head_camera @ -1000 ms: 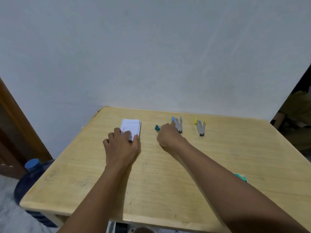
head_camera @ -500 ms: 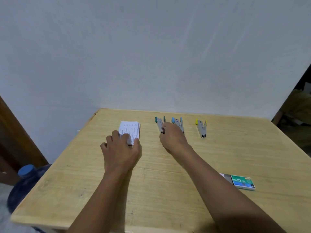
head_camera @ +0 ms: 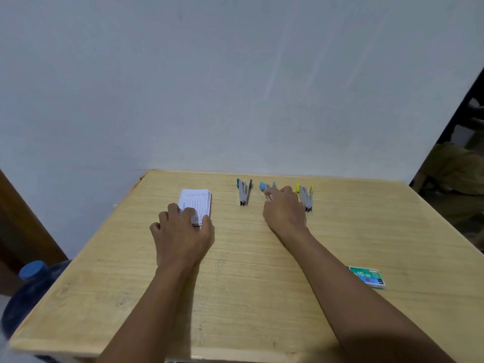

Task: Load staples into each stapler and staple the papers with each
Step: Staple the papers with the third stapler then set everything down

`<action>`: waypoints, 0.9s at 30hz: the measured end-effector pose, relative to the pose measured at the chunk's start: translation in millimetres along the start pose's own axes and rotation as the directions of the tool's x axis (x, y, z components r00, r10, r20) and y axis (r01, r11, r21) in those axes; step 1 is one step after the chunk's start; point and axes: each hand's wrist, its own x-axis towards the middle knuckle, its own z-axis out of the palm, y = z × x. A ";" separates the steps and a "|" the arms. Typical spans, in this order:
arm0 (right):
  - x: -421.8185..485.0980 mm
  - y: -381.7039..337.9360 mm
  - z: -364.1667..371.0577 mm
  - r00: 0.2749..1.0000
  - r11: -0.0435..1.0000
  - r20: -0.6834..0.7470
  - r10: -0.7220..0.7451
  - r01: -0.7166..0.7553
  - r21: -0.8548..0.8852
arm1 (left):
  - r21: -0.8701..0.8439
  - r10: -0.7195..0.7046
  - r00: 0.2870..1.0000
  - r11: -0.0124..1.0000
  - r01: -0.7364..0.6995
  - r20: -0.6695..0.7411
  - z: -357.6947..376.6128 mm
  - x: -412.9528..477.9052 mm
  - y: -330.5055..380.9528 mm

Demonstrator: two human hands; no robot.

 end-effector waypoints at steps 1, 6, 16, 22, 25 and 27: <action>2.0 2.9 2.3 1.000 1.000 0.013 0.007 -0.007 0.028 | 0.000 0.000 1.000 1.000 0.000 -0.004 0.3 0.0 -0.1; 6.8 4.8 1.6 1.000 0.992 0.005 0.029 -0.030 0.120 | 0.009 0.005 1.000 1.000 -0.005 -0.011 0.8 0.3 0.3; -63.0 25.9 -59.7 1.000 0.958 -0.002 -0.023 0.022 0.285 | -0.015 0.052 0.997 0.998 -0.053 -0.064 -4.5 2.7 0.0; -131.3 104.9 -116.7 0.999 0.939 -0.003 0.053 -0.049 0.339 | 0.017 0.317 0.934 0.948 -0.318 -0.163 -13.6 -14.6 8.6; -153.1 147.5 -134.2 0.989 0.968 0.140 0.043 -0.076 0.239 | -0.022 0.420 0.895 0.904 -0.428 -0.152 -19.5 -40.7 24.2; -157.6 162.8 -134.4 0.970 0.986 0.242 0.025 -0.064 0.156 | -0.108 0.461 0.883 0.877 -0.468 -0.084 -21.8 -70.0 45.3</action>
